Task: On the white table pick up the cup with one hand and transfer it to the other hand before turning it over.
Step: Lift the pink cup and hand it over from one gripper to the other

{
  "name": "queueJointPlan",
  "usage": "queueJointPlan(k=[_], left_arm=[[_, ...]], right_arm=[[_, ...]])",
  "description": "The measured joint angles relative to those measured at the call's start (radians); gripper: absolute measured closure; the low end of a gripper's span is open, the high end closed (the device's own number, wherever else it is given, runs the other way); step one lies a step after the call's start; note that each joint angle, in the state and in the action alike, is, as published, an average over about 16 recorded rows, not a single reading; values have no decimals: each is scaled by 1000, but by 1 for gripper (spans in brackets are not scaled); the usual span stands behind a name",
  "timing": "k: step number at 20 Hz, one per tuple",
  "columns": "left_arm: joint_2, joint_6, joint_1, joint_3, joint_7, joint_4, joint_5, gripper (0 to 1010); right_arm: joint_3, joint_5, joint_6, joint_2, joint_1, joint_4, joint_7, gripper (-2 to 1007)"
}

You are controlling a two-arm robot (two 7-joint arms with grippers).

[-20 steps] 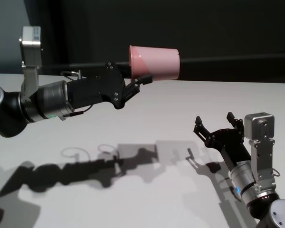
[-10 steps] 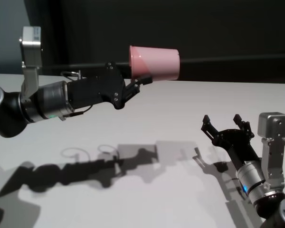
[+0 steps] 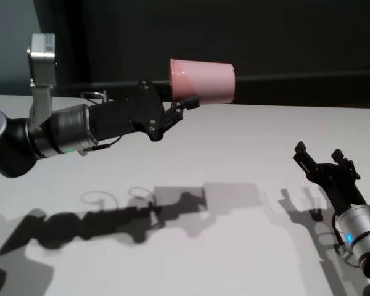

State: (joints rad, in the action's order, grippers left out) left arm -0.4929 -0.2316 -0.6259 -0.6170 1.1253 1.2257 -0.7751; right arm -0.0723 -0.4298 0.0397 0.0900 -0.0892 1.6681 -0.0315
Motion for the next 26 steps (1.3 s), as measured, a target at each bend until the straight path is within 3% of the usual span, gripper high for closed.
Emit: queueJointPlan(k=[7,13,19,26], left_arm=[[0,0,0,0,0,0,0,963],[0,0,0,0,0,0,0,962],[0,0,0,0,0,0,0,962],[0,0,0,0,0,0,0,962]], right_arm=[[71,-163,71,-23,0,15,-53,3],[102,-296,130,-35,7,22,-93,3],[103,-382,168,-39,13,27,-125,3],[83,-433,183,-38,18,29,-147,3]])
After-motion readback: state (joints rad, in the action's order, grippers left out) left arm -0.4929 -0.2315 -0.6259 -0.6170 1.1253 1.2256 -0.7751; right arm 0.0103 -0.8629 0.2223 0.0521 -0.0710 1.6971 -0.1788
